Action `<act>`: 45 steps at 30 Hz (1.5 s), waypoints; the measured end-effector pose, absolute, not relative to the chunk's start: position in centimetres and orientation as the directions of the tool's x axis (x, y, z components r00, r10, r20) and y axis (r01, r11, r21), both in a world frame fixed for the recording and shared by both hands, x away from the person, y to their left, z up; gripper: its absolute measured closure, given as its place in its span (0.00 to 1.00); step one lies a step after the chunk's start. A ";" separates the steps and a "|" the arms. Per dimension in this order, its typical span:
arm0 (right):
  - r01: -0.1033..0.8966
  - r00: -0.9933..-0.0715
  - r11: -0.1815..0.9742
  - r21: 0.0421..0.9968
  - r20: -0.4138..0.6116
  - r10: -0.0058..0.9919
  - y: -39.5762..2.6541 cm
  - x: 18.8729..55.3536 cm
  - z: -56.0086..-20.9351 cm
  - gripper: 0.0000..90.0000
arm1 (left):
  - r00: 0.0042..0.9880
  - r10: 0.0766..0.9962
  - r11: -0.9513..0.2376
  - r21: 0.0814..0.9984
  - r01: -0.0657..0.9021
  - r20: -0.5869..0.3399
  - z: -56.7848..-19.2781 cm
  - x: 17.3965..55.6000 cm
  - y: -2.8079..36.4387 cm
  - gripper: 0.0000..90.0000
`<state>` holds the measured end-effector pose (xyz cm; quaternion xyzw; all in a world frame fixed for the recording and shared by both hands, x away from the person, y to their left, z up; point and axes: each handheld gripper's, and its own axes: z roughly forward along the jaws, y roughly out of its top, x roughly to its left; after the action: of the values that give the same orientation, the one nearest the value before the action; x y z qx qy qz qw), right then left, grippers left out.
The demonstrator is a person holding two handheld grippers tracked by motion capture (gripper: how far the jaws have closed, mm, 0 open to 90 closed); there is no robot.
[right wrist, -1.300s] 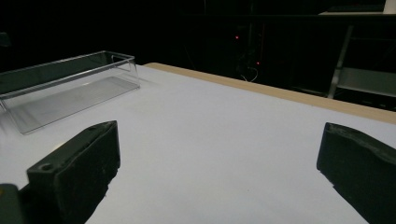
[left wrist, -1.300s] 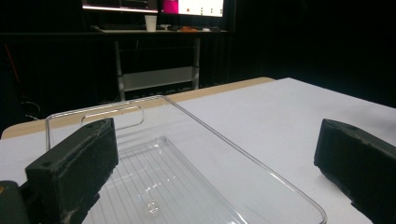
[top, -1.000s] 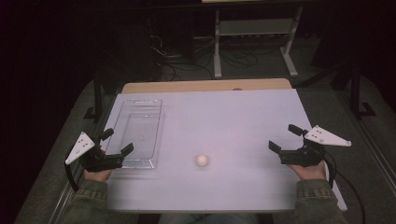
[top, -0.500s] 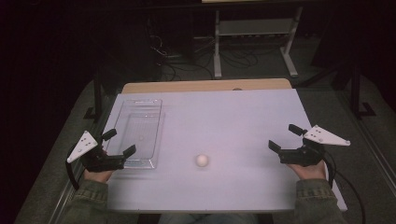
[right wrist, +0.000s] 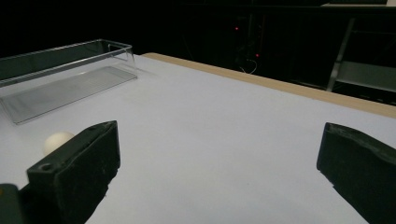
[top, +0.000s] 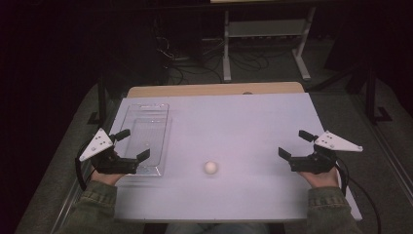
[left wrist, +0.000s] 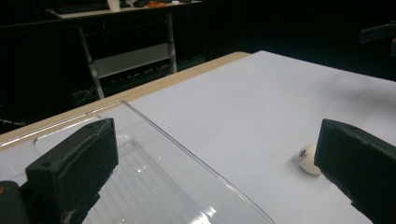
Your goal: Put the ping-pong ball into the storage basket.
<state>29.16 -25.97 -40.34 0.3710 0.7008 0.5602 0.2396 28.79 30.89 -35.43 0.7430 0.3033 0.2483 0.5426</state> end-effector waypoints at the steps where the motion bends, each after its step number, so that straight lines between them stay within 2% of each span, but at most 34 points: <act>1: 0.251 -0.610 0.098 0.963 0.079 0.788 -26.0 29.2 -40.3 0.00 | 0.695 0.718 -0.232 0.955 0.185 0.040 -35.3 28.9 30.8 0.00; 23: 0.252 -0.620 0.099 0.963 0.082 0.780 -25.9 29.1 -40.3 0.00 | 0.765 0.643 -0.350 0.903 0.251 0.037 -34.9 30.7 28.3 0.00; 45: 0.249 -0.625 0.101 0.963 0.080 0.776 -25.8 29.0 -40.3 0.00 | 0.841 0.537 -0.440 0.872 0.215 0.064 -33.3 31.8 24.9 0.00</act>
<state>29.00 -25.83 -40.26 0.3640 0.7040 0.5629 0.2344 31.83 24.91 -33.29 0.8317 0.2262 0.1686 0.4783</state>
